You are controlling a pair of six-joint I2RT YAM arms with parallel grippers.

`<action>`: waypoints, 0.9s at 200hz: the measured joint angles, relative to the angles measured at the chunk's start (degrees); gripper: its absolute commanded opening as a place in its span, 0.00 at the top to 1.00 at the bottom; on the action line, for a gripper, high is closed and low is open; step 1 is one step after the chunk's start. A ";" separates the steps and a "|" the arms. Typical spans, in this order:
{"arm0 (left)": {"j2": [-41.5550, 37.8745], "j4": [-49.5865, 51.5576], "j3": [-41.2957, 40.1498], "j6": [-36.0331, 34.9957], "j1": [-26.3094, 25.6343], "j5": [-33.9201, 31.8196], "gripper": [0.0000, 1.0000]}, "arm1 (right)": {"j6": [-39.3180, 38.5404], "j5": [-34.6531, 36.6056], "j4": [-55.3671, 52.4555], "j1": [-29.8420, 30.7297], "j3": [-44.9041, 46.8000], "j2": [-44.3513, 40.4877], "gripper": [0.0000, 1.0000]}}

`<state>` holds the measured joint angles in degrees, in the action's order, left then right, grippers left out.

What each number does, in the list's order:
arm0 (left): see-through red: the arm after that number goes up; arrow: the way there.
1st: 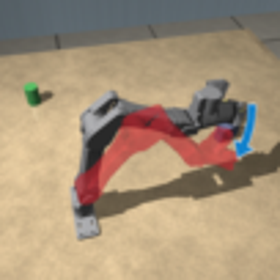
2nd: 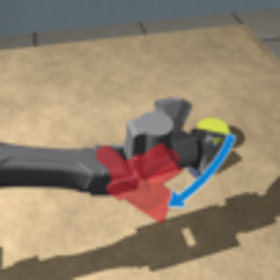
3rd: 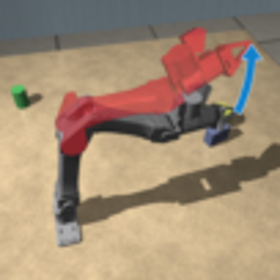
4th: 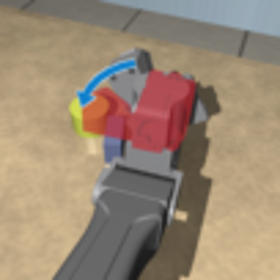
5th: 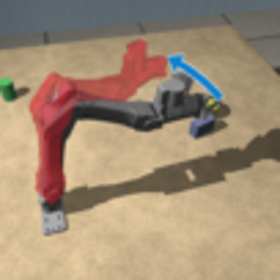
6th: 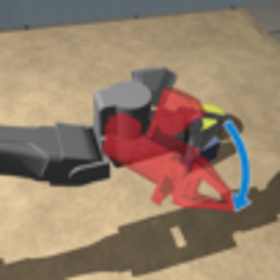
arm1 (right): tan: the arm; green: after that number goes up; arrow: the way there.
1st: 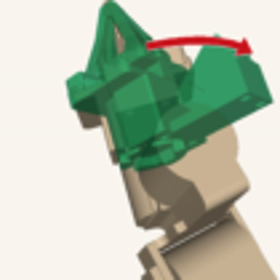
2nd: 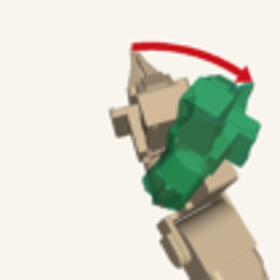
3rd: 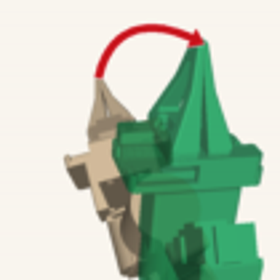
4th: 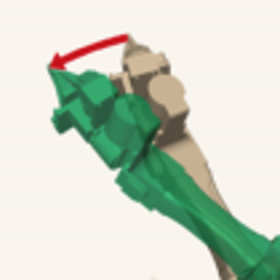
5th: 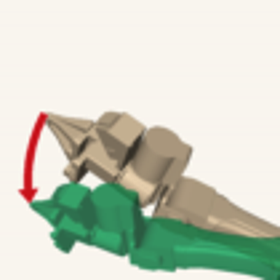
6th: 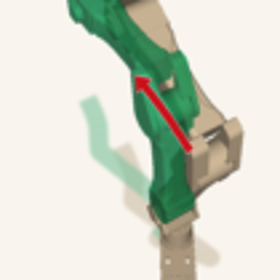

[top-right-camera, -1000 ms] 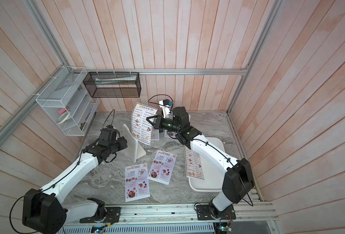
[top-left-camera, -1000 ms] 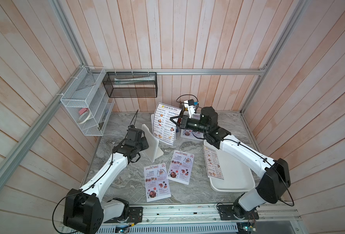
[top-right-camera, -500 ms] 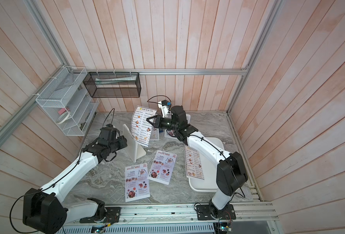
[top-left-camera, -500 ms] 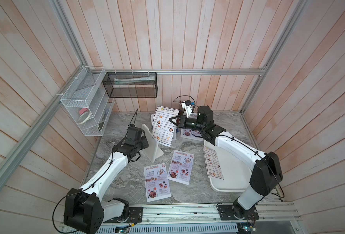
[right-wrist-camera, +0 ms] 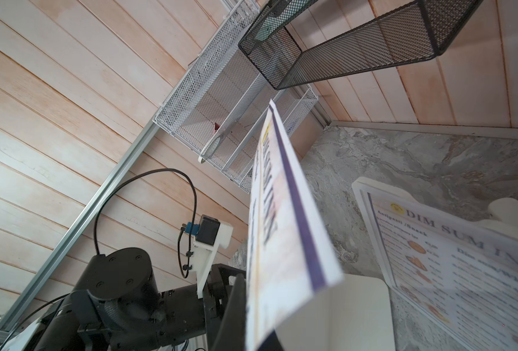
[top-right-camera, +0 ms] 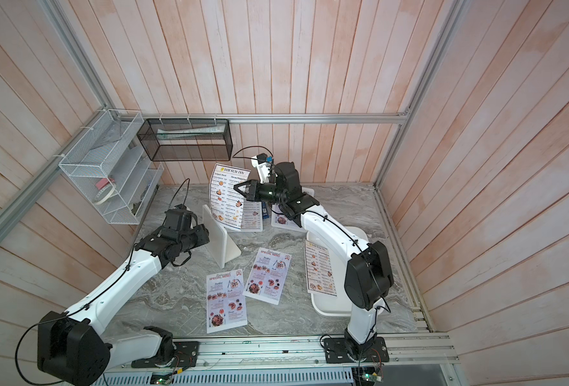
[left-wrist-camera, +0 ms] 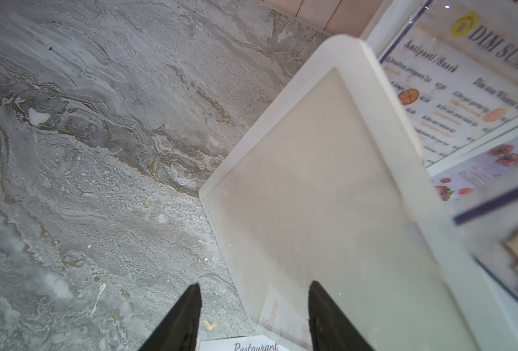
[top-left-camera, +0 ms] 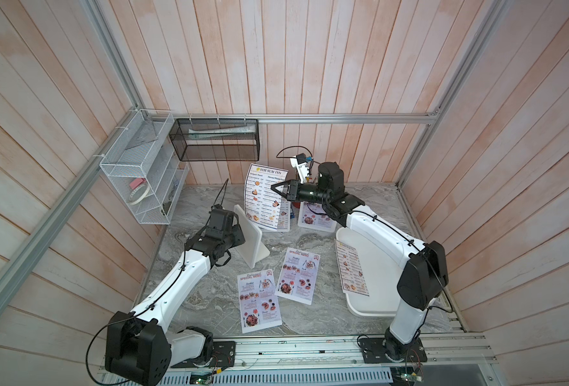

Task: Replace the menus in the menu holders
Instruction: Insert the menu into the menu holder.

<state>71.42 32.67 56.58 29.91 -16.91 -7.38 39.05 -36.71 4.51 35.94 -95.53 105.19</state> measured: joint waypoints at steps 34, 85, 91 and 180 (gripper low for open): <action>-1.86 1.64 0.04 -0.37 0.46 0.00 0.41 | -1.18 -0.28 -2.40 0.37 -1.18 1.68 1.00; -3.67 2.80 0.11 -0.37 1.07 -0.20 0.40 | -3.23 0.63 -5.20 1.88 -6.40 4.28 1.00; -3.72 2.95 0.13 -0.37 1.22 -0.20 0.39 | -3.93 1.14 -6.16 2.38 -7.76 4.85 1.00; -4.90 4.42 2.03 -0.44 3.85 0.07 0.38 | -9.11 7.28 -11.69 5.92 -14.62 9.11 1.00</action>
<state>66.52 37.08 58.61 29.47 -13.06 -7.31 29.93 -29.43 -7.18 41.87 -110.15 114.30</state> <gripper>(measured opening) 0.618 0.043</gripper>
